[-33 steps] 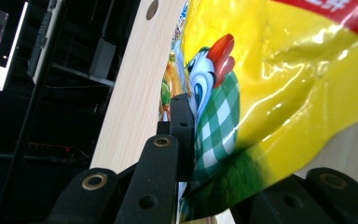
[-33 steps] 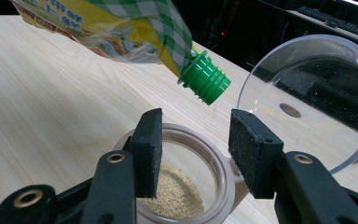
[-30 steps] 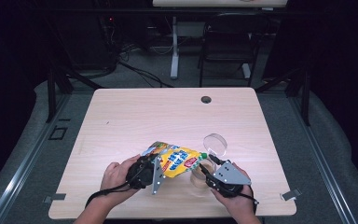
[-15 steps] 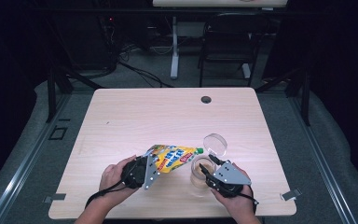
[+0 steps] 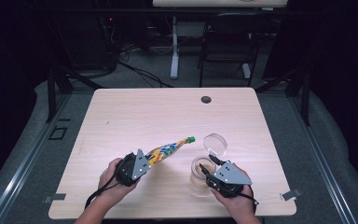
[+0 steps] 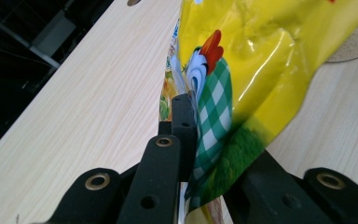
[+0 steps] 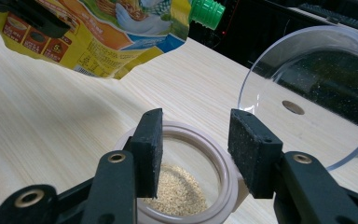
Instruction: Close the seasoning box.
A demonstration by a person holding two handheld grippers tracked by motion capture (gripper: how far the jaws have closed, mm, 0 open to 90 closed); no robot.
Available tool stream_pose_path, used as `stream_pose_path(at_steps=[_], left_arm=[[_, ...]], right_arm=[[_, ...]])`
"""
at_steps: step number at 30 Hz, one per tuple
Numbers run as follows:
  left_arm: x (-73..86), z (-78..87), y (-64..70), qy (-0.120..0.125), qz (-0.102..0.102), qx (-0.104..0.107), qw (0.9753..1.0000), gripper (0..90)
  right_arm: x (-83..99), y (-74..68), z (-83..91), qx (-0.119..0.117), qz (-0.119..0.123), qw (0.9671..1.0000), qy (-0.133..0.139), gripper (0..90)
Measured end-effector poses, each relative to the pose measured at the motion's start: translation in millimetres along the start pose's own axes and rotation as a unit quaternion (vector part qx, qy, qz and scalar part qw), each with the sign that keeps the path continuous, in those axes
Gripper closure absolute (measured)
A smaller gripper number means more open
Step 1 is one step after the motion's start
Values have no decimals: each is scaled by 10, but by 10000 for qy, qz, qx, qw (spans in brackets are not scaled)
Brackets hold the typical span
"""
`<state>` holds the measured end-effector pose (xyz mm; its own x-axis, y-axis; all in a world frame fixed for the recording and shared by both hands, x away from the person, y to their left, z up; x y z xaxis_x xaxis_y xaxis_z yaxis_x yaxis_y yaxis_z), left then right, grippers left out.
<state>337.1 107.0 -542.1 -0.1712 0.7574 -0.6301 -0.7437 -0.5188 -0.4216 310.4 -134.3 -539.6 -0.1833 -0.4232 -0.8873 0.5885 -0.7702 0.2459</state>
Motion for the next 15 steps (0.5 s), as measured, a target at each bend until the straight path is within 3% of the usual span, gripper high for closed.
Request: stream_pose_path(at_steps=[7, 15], left_arm=[[105, -114, -7, 29, 352, 163, 9992, 888], [123, -185, -8, 100, 579, 342, 9977, 891]], right_arm=[[2, 10, 6, 24, -16, 10000, -4, 551], [7, 23, 13, 38, -38, 10000, -13, 551]])
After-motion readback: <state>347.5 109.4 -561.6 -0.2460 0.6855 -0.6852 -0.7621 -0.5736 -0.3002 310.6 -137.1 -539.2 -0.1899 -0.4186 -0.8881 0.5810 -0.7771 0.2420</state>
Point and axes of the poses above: each handheld gripper's, and its own axes: z roughly backward along the jaws, x roughly out of its underside, y roughly to its right, the point moved 7 cm from there along -z, roughly forward along the jaws, and after that the axes turned 4 degrees about -y, right-handed, at the moved point
